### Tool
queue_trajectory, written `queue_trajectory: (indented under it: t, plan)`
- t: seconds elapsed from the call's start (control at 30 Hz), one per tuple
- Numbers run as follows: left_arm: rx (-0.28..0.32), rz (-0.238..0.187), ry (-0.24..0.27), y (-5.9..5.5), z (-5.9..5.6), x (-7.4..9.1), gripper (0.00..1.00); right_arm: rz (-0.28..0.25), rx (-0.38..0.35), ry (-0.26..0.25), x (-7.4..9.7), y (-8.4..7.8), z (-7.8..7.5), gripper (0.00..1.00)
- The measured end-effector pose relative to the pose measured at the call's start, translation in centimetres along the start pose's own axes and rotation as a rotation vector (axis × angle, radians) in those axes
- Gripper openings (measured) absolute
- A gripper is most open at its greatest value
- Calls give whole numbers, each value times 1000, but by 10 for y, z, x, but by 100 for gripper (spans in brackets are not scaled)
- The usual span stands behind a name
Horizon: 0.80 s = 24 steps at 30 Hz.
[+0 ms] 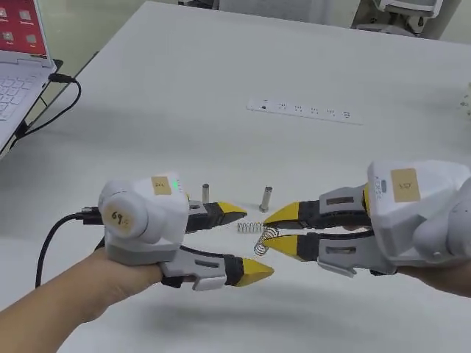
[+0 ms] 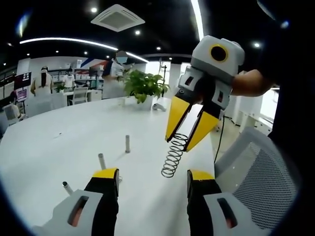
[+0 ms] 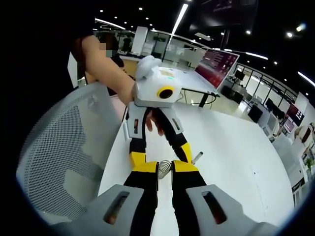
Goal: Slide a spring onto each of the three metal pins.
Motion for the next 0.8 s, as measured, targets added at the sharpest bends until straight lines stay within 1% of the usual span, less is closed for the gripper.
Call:
queue_trajectory:
  t: [0.07, 0.23, 0.37, 0.4, 0.43, 0.5, 0.6, 0.67, 0.8]
  plan:
    - [2, -1, 12, -1, 2, 1, 56, 1, 0, -4, 0, 0, -1, 7]
    - [3, 13, 40, -9, 10, 7, 60, 4, -2, -15, 2, -1, -4, 7]
    - [16, 5, 59, -12, 15, 15, 64, 12, -3, -20, 3, -4, -6, 7]
    - [18, 6, 65, -14, 17, 18, 65, 14, -4, -22, 4, -5, -6, 7]
    - [18, 11, 74, -16, 18, 21, 67, 14, -6, -23, 4, -5, -6, 7]
    - [29, 18, 97, -20, 25, 27, 70, 14, -8, -25, 5, -6, -7, 7]
    - [47, 2, 139, -22, 34, 37, 75, 18, -12, -28, 5, -9, -8, 7]
    - [57, 4, 152, -24, 39, 42, 80, 23, -11, -28, 5, -10, -8, 7]
    - [56, 12, 176, -28, 43, 49, 86, 25, -6, -29, 5, -10, -8, 7]
Point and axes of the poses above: the centre of the closed fingertips' face, and the gripper's own axes: x roughly backward along the fingers, z roughly to its left, y roughly out of its top, the point moved 2 cm from there along x, roughly backward along the fingers, and after that the axes turned 4 degrees about z, right-handed, at the moved point
